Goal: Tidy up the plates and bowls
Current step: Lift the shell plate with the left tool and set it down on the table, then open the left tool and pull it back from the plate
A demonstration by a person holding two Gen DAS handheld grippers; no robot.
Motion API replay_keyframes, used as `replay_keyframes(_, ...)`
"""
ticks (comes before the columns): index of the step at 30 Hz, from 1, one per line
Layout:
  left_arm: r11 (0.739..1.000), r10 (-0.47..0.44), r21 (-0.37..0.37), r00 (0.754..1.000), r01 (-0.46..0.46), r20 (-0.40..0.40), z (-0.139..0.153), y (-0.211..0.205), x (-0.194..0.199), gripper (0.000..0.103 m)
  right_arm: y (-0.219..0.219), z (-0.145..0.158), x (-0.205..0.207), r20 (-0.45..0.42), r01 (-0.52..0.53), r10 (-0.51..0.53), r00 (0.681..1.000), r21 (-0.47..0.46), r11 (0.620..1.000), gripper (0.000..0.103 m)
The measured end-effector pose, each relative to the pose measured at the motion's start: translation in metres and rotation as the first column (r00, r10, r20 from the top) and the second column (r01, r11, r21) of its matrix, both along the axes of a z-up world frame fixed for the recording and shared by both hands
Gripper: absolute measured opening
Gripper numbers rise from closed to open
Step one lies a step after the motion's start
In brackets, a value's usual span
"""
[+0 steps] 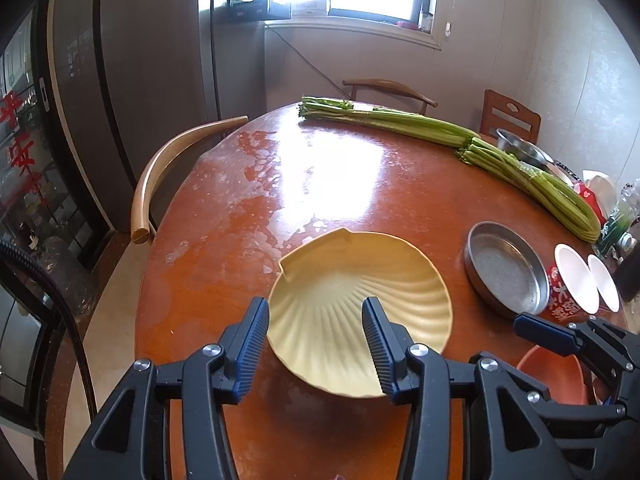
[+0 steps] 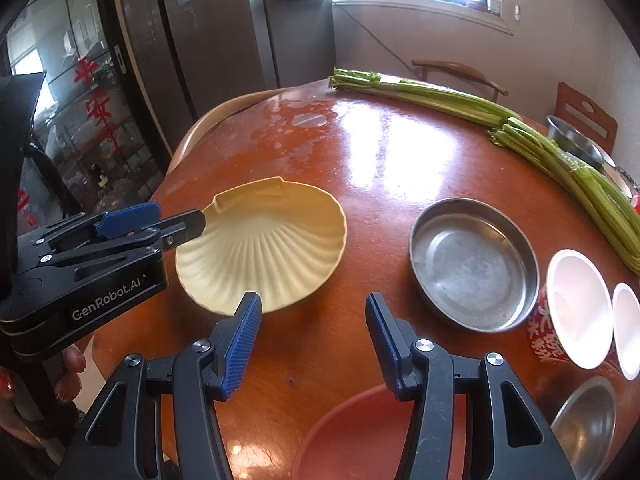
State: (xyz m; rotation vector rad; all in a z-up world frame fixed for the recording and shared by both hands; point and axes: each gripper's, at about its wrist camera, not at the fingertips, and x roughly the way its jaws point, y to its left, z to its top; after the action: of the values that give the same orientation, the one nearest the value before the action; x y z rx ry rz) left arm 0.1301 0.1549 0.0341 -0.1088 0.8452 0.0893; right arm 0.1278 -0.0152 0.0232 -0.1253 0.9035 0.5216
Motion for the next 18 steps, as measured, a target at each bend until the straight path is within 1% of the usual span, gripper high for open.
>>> replay_keyframes(10,0.998,-0.058,-0.009,0.998,0.058,0.016,0.009,-0.035,-0.026,0.049,-0.046,0.010,-0.027,0.026,0.042,-0.042,0.999,0.025,0.999,0.056)
replay_keyframes(18,0.994,-0.113,-0.009,0.994,0.113,-0.006,0.001,-0.071,-0.046,0.050,-0.080,0.010,-0.050,0.040,0.056,-0.057,0.998,0.032,0.998,0.056)
